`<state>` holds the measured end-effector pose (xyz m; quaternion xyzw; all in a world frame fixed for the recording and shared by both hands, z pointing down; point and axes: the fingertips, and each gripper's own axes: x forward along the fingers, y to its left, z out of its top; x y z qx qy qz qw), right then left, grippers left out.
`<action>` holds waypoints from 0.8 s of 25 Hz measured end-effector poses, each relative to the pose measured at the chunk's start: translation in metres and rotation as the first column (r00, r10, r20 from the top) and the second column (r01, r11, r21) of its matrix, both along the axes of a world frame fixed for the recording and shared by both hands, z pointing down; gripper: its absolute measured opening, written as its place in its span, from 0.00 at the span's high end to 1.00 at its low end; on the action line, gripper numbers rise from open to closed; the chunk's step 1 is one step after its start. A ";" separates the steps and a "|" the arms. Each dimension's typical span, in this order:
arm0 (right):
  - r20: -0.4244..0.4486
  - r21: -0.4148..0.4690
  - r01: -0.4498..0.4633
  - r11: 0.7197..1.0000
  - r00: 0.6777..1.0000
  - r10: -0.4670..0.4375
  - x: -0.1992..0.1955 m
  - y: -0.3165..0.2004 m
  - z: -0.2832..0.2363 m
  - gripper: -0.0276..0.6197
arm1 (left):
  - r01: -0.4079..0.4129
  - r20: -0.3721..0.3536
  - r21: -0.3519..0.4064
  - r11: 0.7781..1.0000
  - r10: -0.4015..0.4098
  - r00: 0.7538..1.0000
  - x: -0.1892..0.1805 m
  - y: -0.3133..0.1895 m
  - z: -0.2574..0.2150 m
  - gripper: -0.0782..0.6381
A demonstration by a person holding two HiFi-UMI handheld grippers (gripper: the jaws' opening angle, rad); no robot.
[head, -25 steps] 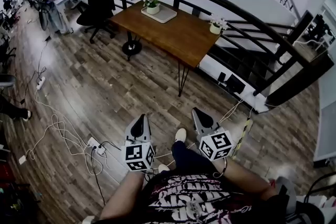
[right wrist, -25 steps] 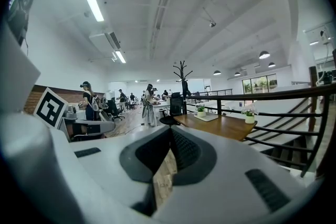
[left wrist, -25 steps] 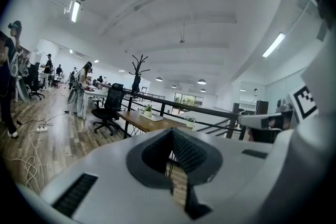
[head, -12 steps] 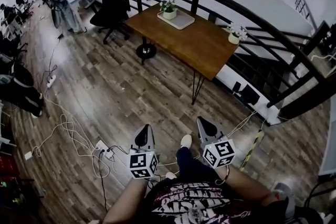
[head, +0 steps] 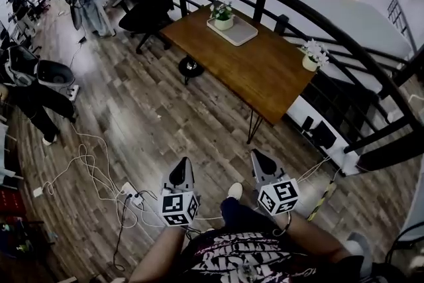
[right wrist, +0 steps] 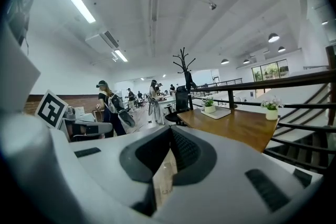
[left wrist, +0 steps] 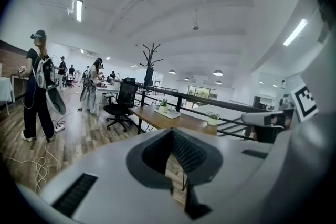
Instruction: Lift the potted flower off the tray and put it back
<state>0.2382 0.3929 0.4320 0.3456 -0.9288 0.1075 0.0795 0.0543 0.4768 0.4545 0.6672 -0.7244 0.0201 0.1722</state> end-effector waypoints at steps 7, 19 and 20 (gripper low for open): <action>0.023 0.021 0.030 0.999 0.999 -0.031 -0.011 -0.110 -0.014 0.96 | 0.086 0.026 0.025 0.996 -0.086 0.996 -0.032 -0.093 -0.021 0.88; 0.100 0.023 0.030 0.999 0.994 -0.033 -0.006 -0.188 -0.041 0.96 | 0.211 0.064 0.086 0.974 -0.217 0.974 -0.071 -0.145 -0.063 0.88; 0.106 0.028 0.028 0.999 0.994 -0.031 -0.005 -0.192 -0.044 0.96 | 0.211 0.070 0.095 0.973 -0.218 0.974 -0.071 -0.149 -0.068 0.88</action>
